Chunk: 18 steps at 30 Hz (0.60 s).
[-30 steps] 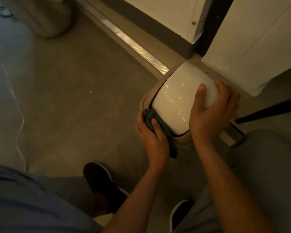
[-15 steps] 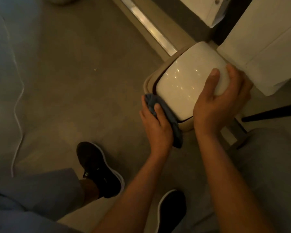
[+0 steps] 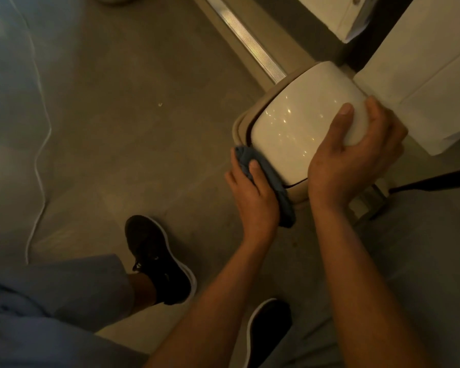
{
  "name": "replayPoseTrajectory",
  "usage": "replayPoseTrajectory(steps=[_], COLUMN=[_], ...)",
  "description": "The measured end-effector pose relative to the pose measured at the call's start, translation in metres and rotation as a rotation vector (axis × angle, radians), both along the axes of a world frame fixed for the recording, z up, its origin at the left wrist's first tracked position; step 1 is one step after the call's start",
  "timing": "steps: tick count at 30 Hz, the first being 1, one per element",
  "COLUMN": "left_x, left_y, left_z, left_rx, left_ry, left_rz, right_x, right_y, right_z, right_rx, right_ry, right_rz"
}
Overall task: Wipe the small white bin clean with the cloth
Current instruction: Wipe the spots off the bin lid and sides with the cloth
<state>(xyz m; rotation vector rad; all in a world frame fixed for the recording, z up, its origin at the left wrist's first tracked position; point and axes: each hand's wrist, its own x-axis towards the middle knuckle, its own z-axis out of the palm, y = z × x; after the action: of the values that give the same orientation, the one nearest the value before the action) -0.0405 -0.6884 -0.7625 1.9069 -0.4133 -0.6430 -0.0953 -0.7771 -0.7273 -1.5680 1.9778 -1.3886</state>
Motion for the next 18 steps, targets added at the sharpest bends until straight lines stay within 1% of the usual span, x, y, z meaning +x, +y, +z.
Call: replayPoseTrajectory(steps=[3, 5, 7, 11, 13, 18], left_x=[0.039, 0.048, 0.036, -0.017, -0.02, 0.044], left_y=[-0.028, -0.035, -0.026, 0.013, 0.013, -0.032], left_z=[0.002, 0.001, 0.0, -0.001, -0.001, 0.002], left_rx=[0.001, 0.006, 0.018, -0.009, -0.004, -0.025], left_ry=[-0.036, -0.044, -0.019, 0.057, 0.061, 0.039], left_rz=[0.041, 0.063, 0.079, 0.071, 0.056, 0.094], right_x=[0.001, 0.002, 0.004, 0.004, 0.003, 0.003], right_y=[0.001, 0.001, 0.001, 0.0, 0.001, 0.001], right_z=[0.002, 0.002, 0.001, -0.001, -0.001, -0.001], right_rx=[-0.015, -0.023, -0.027, -0.042, -0.043, -0.022], right_ry=[0.005, 0.007, 0.001, -0.007, -0.009, -0.015], right_rz=[-0.01, -0.021, -0.025, -0.026, -0.023, -0.022])
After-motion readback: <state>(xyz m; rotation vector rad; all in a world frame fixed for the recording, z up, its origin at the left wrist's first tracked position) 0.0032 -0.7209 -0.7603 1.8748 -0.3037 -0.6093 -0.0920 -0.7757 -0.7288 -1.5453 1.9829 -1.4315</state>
